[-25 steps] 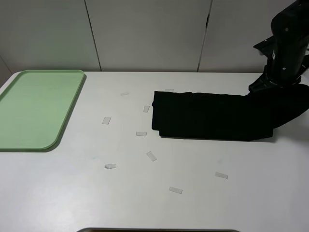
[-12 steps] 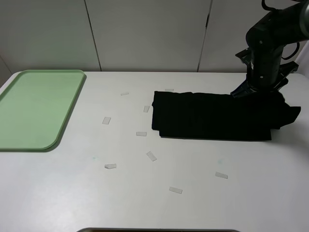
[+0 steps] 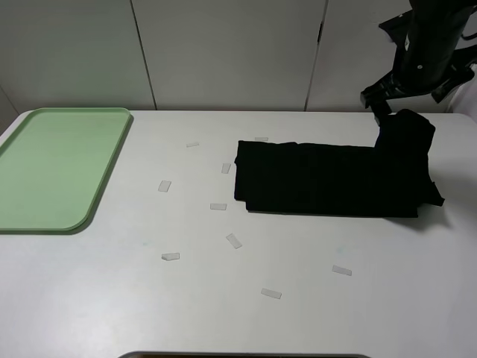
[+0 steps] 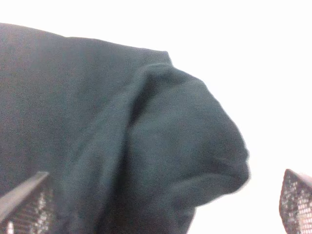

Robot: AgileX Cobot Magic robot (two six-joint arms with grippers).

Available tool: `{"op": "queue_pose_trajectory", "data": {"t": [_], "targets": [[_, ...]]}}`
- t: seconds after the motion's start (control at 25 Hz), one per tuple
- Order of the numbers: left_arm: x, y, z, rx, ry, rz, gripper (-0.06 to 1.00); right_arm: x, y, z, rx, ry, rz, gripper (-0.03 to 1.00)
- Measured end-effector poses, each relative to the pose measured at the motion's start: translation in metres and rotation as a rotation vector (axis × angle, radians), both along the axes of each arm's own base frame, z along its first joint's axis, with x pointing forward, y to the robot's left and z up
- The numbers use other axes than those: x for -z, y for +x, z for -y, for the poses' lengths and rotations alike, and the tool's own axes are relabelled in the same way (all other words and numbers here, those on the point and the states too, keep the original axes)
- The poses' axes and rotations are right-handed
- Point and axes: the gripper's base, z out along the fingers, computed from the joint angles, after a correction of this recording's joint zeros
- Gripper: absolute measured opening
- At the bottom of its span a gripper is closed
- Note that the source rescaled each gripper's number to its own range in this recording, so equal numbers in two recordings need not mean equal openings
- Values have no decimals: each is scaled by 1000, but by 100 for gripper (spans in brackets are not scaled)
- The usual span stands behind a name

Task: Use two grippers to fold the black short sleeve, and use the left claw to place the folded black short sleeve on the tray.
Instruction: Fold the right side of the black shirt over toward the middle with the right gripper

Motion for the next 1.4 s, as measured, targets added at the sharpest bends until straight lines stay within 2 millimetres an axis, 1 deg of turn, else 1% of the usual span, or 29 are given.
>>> {"op": "queue_pose_trajectory", "data": {"t": [0.08,0.2,0.44,0.56,0.72,0.8,0.88,0.96,1.4], "targets": [[0,0,0,0,0,0,98,-6,-1,5,5,-59,-7,100],[0,0,0,0,1,-2,98,-8,-2,22,58,-119,-21,100],[0,0,0,0,1,-2,98,-6,-4,82,225,-107,-42,100],[0,0,0,0,1,-2,98,3,-3,107,273,-63,-58,100],[0,0,0,0,1,-2,98,29,2,126,290,-31,-117,100],[0,0,0,0,1,-2,98,45,5,130,286,-24,-148,100],[0,0,0,0,1,-2,98,59,8,129,273,-4,-173,100],[0,0,0,0,1,-2,98,67,10,126,259,35,-181,100],[0,0,0,0,1,-2,98,71,17,91,171,386,-158,100]]}}
